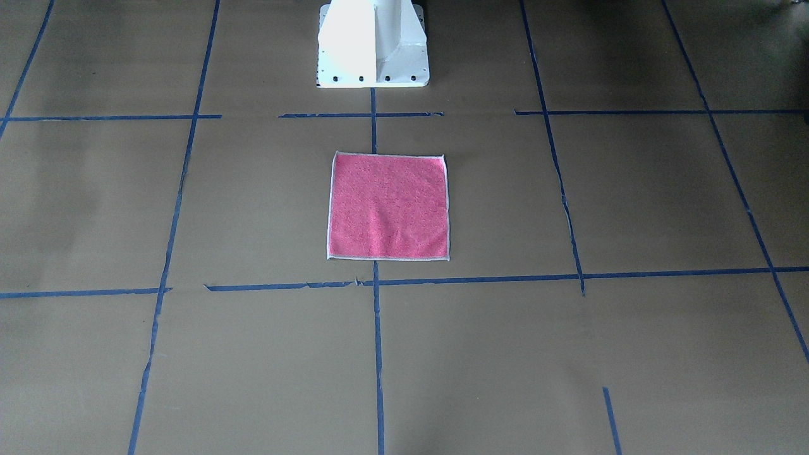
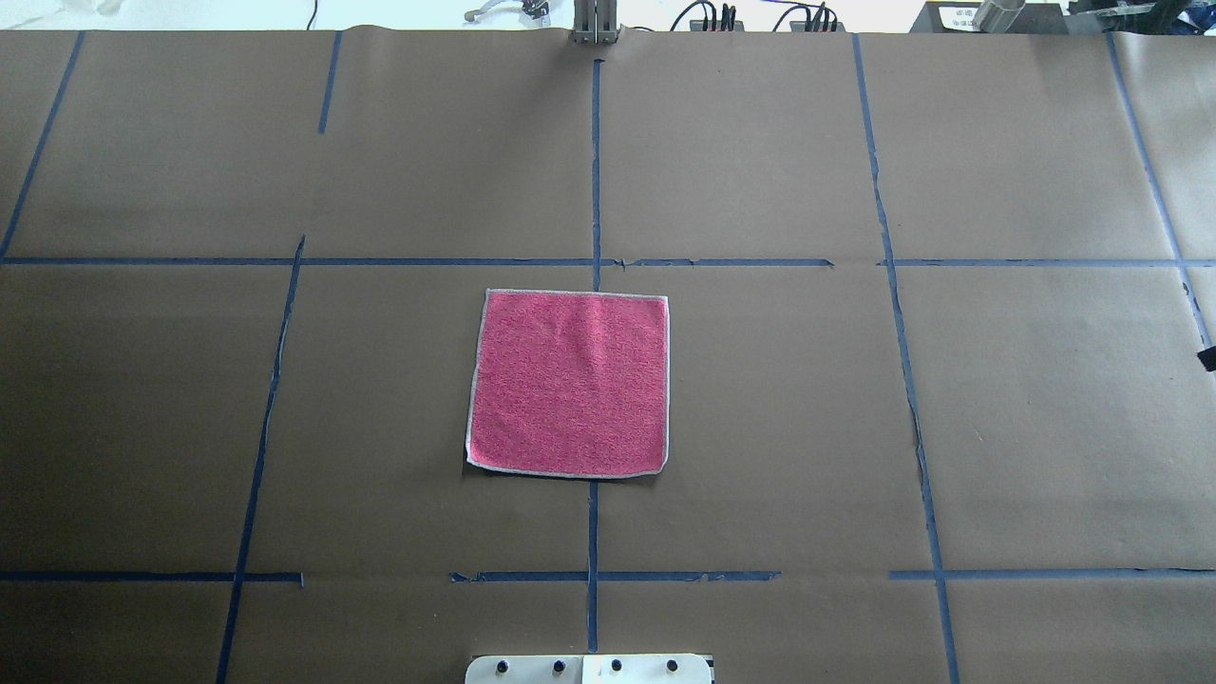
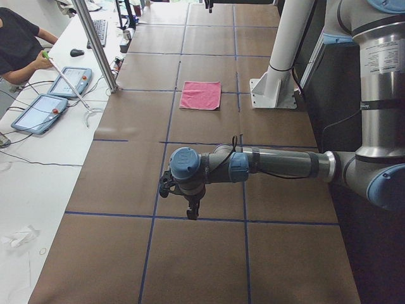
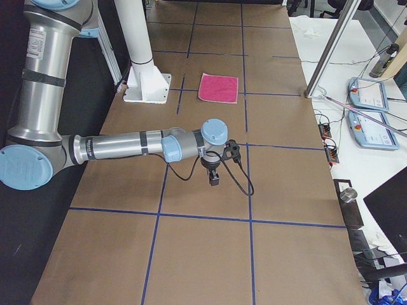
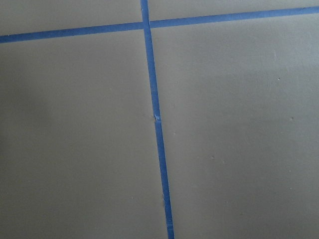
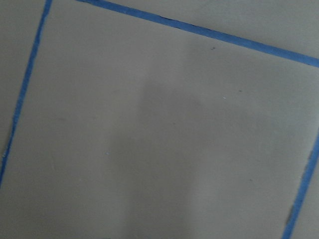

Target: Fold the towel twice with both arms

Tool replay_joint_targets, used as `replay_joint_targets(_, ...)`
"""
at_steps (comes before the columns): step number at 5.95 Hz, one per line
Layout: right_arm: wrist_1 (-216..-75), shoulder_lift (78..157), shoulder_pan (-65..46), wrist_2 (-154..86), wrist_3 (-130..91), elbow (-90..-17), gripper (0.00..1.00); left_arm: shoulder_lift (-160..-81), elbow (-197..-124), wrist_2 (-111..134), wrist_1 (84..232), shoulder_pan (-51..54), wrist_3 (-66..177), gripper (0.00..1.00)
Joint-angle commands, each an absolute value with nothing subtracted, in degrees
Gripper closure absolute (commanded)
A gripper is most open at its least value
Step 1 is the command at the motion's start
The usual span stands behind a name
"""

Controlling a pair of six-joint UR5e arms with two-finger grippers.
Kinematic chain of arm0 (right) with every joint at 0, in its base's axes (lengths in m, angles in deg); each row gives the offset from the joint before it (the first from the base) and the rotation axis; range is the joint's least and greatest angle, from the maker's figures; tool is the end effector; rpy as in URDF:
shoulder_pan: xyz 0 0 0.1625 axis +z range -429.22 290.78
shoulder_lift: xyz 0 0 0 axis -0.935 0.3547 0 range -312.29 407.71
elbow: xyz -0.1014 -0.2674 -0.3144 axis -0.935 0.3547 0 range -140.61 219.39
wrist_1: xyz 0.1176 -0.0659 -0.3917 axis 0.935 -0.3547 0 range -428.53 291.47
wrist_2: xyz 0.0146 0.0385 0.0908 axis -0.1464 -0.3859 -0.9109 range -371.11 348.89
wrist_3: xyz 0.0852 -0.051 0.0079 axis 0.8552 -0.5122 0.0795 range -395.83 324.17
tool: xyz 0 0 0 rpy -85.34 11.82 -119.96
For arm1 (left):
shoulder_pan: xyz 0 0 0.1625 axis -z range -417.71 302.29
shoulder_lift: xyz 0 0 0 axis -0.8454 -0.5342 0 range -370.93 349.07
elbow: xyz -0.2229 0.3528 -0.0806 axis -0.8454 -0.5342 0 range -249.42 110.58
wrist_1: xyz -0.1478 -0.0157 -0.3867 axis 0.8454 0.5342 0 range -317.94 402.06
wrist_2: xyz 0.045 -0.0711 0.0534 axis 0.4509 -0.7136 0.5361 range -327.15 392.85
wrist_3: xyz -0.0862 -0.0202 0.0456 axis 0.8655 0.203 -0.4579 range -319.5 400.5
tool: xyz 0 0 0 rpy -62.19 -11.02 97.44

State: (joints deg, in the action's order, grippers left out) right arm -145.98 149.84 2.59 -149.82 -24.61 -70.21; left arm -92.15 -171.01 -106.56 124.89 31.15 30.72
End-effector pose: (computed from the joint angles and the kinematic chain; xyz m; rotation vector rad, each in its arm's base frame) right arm -0.0742 -0.4132 0.5547 0.1039 -0.8988 -0.2616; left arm -0.0492 -0.4224 0.6356 -0.0063 0.8656 0.1455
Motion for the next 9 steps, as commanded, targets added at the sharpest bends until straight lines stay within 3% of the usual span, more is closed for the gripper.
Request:
replay_joint_targets(1,-135.3,148.4,-6.0,-149.2,-3.5,-71.4,0.0,-92.1,-171.2,-106.5,124.9,31.1,30.4,0.0)
replay_joint_targets(6,-136.5,126.9,-35.1,-127.5,44.2,-73.2,0.0,-92.1,-171.2,-106.5,126.4,31.1,30.2,0.0)
replay_joint_targets(8,-151.4,114.6,-47.2,-113.9,55.3,-72.2,0.01,-92.1,-170.9,-106.5,129.9,31.0,30.8,0.0)
replay_joint_targets(9,-152.7,112.4,-51.3,-108.4,62.8,-69.8,0.01,-92.1,-170.9,-106.6,129.9,30.9,31.1,0.0)
